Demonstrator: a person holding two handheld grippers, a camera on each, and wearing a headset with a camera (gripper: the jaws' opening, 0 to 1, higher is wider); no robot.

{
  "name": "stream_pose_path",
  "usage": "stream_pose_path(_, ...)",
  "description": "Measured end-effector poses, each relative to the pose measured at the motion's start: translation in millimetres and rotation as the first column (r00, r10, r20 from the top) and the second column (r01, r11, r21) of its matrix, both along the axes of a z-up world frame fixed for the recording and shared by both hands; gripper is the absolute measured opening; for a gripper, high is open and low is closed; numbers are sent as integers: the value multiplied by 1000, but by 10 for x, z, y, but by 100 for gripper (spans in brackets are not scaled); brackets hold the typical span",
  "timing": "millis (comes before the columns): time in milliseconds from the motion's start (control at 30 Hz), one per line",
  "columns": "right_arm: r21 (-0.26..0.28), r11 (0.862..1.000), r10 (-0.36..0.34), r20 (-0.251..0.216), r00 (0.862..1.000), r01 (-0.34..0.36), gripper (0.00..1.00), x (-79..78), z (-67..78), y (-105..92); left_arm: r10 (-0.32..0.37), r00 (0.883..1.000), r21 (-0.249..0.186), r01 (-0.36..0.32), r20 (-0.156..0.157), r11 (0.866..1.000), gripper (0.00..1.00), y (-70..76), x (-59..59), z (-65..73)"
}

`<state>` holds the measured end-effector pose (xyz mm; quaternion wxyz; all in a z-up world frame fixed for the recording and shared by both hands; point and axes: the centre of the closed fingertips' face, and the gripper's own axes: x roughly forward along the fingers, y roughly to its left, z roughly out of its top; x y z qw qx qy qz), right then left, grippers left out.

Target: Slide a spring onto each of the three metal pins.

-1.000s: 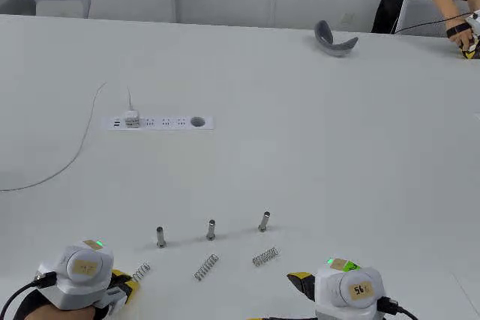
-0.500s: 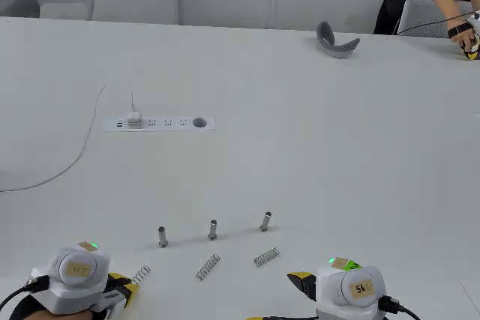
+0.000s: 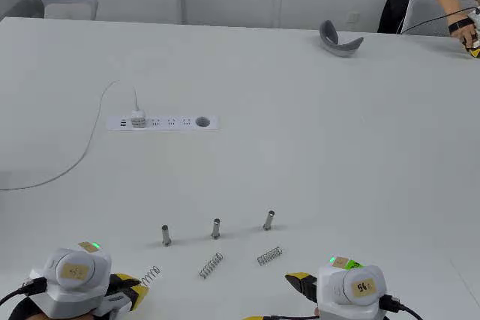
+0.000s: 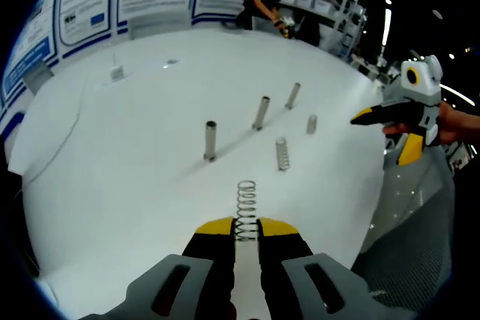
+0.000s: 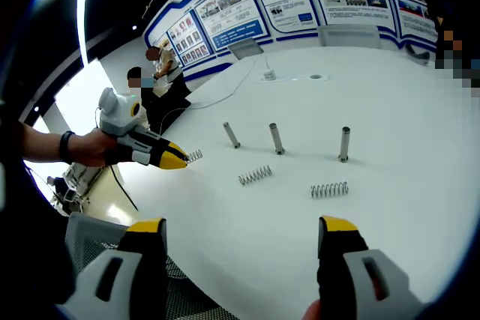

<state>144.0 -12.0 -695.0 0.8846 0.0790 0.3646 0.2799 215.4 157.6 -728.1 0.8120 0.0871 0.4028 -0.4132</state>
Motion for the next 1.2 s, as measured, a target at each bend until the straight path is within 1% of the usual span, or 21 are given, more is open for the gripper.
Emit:
stream_pose_path(133, 7, 1000, 0, -1, 1000, 0, 83, -3, 2, 12, -25, 1000, -11, 25, 2, 1000, 11, -89, -53, 63)
stream_pose_path(233, 17, 1000, -5, -2, 1000, 5, 82, 6, 3, 21, -75, 997, -16, 75, 12, 997, 11, -214, -137, 99)
stream_pose_path(333, 26, 1000, -11, -2, 1000, 11, 82, 8, 13, 24, -88, 996, -35, 88, 7, 995, 11, -325, -183, 136)
stream_pose_path(400, 34, 999, -16, -2, 1000, 16, 81, 12, 12, 19, -111, 994, -41, 112, 8, 993, 11, -409, -228, 154)
stream_pose_path(500, 40, 999, -19, 1, 1000, 19, 80, 18, 19, 15, -151, 988, -46, 151, 17, 987, 11, -536, -304, 197)
stream_pose_path(600, 47, 999, -16, 3, 1000, 16, 76, 20, 42, 26, -181, 983, -59, 182, 15, 981, 11, -659, -392, 219)
stream_pose_path(667, 60, 998, -20, 2, 1000, 20, 74, 28, 49, 39, -202, 979, -64, 203, 18, 977, 11, -741, -457, 229)
stream_pose_path(700, 67, 998, -22, 1, 1000, 22, 74, 32, 50, 45, -217, 976, -68, 218, 17, 974, 11, -788, -499, 234)
stream_pose_path(800, 72, 997, -18, 1, 1000, 18, 74, 31, 48, 60, -245, 969, -72, 246, 18, 967, 11, -869, -581, 242)
stream_pose_path(867, 80, 997, -13, -1, 1000, 13, 73, 24, 49, 84, -277, 961, -71, 277, 23, 958, 11, -937, -658, 253)
stream_pose_path(1000, 102, 995, -13, -5, 1000, 13, 71, 20, 56, 119, -314, 949, -71, 315, 28, 946, 11, -1015, -749, 271)
stream_pose_path(1033, 116, 993, -15, -9, 1000, 16, 69, 18, 65, 135, -322, 946, -72, 323, 30, 944, 11, -1035, -769, 281)
stream_pose_path(1100, 135, 991, -14, -10, 1000, 15, 64, 17, 80, 160, -327, 944, -75, 328, 33, 942, 11, -1055, -783, 302)
stream_pose_path(1200, 182, 983, -15, -15, 1000, 17, 57, 14, 113, 217, -337, 941, -83, 339, 39, 937, 11, -1097, -807, 344)
